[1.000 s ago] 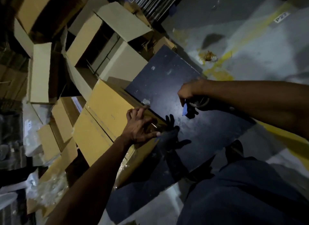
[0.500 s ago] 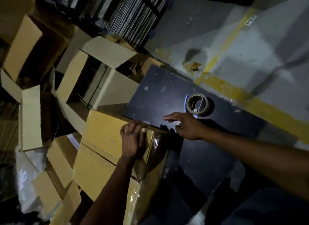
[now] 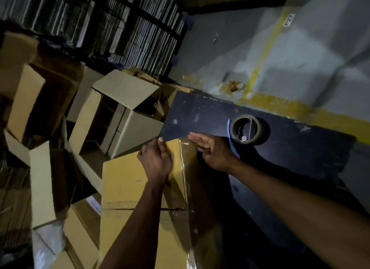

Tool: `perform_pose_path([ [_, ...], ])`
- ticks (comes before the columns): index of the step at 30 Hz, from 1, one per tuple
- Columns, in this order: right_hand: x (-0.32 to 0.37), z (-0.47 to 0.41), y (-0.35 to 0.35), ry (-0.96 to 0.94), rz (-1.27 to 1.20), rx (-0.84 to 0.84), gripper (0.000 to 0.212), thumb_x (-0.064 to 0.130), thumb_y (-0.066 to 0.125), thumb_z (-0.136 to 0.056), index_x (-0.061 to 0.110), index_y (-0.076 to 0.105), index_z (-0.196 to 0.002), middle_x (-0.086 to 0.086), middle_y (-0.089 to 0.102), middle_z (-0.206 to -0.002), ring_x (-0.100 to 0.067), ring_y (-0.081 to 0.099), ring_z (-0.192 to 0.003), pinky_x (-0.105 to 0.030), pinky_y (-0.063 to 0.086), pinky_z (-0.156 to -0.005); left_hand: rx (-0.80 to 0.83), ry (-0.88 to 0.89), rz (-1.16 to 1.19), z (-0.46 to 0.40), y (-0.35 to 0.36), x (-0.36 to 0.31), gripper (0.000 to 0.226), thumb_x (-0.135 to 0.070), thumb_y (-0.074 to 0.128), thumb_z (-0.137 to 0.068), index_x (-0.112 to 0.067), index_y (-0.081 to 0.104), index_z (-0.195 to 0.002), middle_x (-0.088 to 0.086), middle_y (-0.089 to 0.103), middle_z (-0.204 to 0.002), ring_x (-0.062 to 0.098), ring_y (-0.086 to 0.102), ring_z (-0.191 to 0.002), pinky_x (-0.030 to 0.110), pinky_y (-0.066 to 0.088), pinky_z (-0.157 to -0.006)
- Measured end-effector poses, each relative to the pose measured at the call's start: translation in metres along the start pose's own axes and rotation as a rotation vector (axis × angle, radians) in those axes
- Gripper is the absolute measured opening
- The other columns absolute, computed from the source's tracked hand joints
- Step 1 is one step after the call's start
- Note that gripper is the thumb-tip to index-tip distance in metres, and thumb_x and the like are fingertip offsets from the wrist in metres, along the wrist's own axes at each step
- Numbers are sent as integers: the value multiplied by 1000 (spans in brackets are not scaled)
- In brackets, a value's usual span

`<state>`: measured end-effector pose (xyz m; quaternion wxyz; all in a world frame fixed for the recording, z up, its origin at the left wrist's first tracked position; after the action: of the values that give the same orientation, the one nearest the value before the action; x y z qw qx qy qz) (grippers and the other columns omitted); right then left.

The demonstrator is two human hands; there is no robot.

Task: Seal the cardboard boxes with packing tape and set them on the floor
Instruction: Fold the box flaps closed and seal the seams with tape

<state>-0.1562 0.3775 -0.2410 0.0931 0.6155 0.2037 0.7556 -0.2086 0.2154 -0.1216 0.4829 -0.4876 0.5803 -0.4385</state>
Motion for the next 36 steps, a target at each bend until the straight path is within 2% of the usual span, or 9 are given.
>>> perform_pose_path([
  [3,0,-18,1,-21,-50,-69,83,-28,44,-78,9,41,-152,2,50,-150,-8,44,-141,-20,44,-106,-27,-74,19,-21,4,1,45,-38,32,-108,-14,69,-99,13,72,-93,37,62,-95,54,43,-96],
  [6,12,-42,-10,-30,-71,-179,88,-28,46,-78,14,37,-155,3,42,-157,-11,38,-146,-20,47,-90,-46,-88,51,-36,8,0,39,-35,33,-111,-19,65,-95,8,68,-89,34,61,-95,54,38,-100],
  [10,41,-83,-24,-97,16,-160,86,-22,51,-81,19,38,-155,1,38,-160,-12,31,-149,-38,42,-111,-48,-107,59,-49,13,-2,35,-36,34,-111,-24,59,-90,5,66,-86,32,61,-93,53,37,-101],
  [18,32,-85,-7,-77,105,-86,71,-24,52,-81,18,64,-137,6,63,-139,-5,53,-133,-31,46,-112,-35,146,304,-44,10,-14,39,-43,42,-108,-20,74,-112,-6,72,-96,6,65,-88,31,52,-73],
  [24,18,-57,11,-248,265,-117,80,-7,47,-74,17,48,-150,4,41,-159,-2,32,-148,-21,26,-122,-43,145,328,-47,13,-12,35,-36,50,-105,-21,75,-123,-5,77,-113,2,69,-99,26,57,-83],
  [27,16,-47,10,-295,320,-151,81,0,44,-70,19,51,-148,1,34,-163,-8,28,-150,-12,28,-116,-58,160,325,-41,11,-14,34,-33,52,-105,-20,73,-128,-3,75,-122,1,68,-109,24,57,-91],
  [30,15,-40,1,-257,372,-233,64,-6,50,-81,24,65,-135,1,46,-156,-15,38,-147,-32,37,-118,-12,227,384,-36,10,-19,36,-26,54,-104,-18,64,-139,-1,65,-140,-1,54,-134,23,42,-115],
  [33,22,-41,-5,-118,111,-243,36,34,59,-98,38,63,-134,9,57,-146,-9,51,-136,-37,43,-112,189,326,352,-31,13,-19,52,-28,47,-107,-14,41,-157,2,39,-164,11,26,-156,37,14,-130],
  [36,40,-52,1,-50,-111,-179,61,75,59,-86,37,65,-133,14,65,-136,-3,58,-127,-38,45,-110,319,471,134,-21,16,-14,68,-43,31,-109,-15,8,-166,0,0,-174,16,-4,-161,44,-2,-130],
])
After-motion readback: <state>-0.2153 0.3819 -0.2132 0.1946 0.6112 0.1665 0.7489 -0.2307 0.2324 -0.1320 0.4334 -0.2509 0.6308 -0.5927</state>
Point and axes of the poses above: each hand's wrist, its own z-axis away from the middle knuckle, its own y-axis out of the palm, x = y × z, the point moved 6 cm from there along -z, towards the middle knuckle
